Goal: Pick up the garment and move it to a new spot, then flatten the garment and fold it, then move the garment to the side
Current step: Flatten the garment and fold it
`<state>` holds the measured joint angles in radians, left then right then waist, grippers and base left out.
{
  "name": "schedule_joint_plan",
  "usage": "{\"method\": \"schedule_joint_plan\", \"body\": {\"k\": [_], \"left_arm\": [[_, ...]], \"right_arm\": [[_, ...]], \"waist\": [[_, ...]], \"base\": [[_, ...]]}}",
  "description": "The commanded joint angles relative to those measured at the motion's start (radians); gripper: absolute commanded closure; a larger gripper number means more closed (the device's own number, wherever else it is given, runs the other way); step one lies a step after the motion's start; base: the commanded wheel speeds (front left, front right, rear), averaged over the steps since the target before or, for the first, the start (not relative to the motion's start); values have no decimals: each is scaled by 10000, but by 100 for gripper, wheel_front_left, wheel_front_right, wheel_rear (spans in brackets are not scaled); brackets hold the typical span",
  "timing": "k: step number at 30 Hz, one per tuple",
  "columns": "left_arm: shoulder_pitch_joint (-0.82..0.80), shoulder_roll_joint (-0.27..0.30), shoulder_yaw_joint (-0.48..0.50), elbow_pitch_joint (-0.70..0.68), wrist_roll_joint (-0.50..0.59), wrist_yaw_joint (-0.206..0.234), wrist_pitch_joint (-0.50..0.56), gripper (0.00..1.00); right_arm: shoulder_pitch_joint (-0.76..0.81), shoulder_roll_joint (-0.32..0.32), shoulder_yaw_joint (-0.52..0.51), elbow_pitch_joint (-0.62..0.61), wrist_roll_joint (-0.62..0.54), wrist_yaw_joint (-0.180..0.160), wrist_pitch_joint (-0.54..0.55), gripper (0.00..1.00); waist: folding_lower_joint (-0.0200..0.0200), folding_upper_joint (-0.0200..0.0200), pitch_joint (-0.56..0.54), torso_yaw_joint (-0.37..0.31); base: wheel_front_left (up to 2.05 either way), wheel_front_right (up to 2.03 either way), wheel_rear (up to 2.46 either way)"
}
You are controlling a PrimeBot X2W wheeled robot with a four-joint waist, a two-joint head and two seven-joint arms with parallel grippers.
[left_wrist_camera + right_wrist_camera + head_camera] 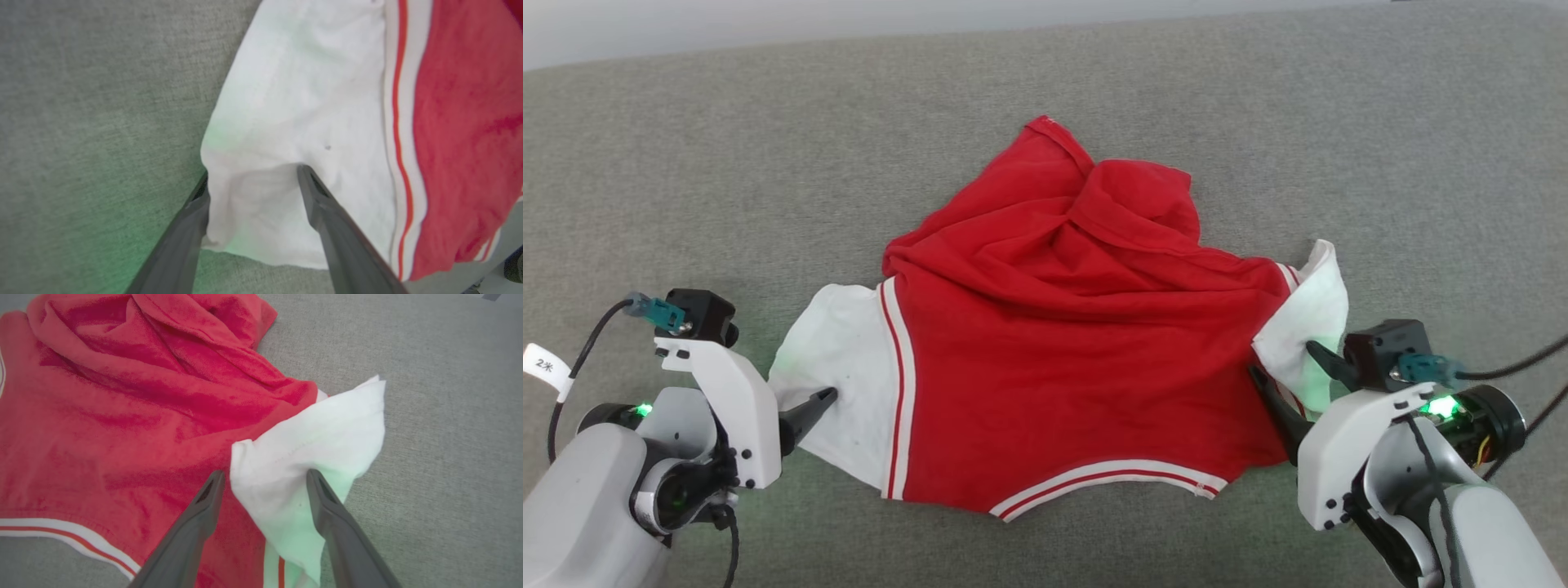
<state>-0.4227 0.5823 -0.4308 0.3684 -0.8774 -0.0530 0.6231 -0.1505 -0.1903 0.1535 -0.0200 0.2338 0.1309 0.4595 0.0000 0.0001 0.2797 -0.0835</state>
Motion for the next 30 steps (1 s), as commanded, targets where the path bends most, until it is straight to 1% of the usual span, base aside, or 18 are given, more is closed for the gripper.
{"method": "schedule_joint_plan", "body": {"k": [1,2,3,4,5,12,16,22,26,27,30], "left_arm": [[196,-94,-192,340,103,2,-18,0],[175,-106,-205,352,105,2,-22,0],[160,-118,-221,367,108,-9,-33,0],[154,-138,-246,396,101,-41,-71,0],[159,-150,-254,412,89,-65,-79,0],[345,-105,-236,457,-11,-112,-203,0],[484,-5,-115,390,-84,-164,-425,0],[635,94,32,185,-167,-218,-777,0],[691,109,50,33,-154,-227,-873,0],[691,103,31,7,-133,-228,-889,0],[685,85,-2,-50,-105,-230,-930,0]], "right_arm": [[-147,9,-15,110,-157,-3,160,0],[-207,-46,-5,130,-247,-3,226,0],[-243,-23,-38,162,-243,-3,299,7],[-294,67,-167,200,-315,-3,396,80],[-289,149,-257,189,-295,-3,414,100],[28,232,-633,-208,-231,-3,849,100],[253,227,-1105,-650,-176,-3,1151,100],[551,333,-2198,-1026,-73,-3,1409,100],[591,385,-3119,-741,-318,-3,1602,100],[608,494,-3323,-612,-343,-3,1684,99],[696,529,-3871,-161,-593,-5,1930,54]], "waist": [[0,-1,-23,73],[0,-1,-31,100],[0,-1,-41,128],[0,-1,-66,173],[0,-1,-81,193],[0,-1,-182,214],[0,-1,-239,172],[0,-1,-303,164],[0,-1,-302,218],[0,-1,-301,239],[0,-1,-302,303]], "base": [[0,0,0],[0,0,0],[0,0,0],[0,0,0],[0,0,0],[0,0,0],[0,0,0],[0,0,0],[0,0,0],[0,0,0],[0,0,0]]}}
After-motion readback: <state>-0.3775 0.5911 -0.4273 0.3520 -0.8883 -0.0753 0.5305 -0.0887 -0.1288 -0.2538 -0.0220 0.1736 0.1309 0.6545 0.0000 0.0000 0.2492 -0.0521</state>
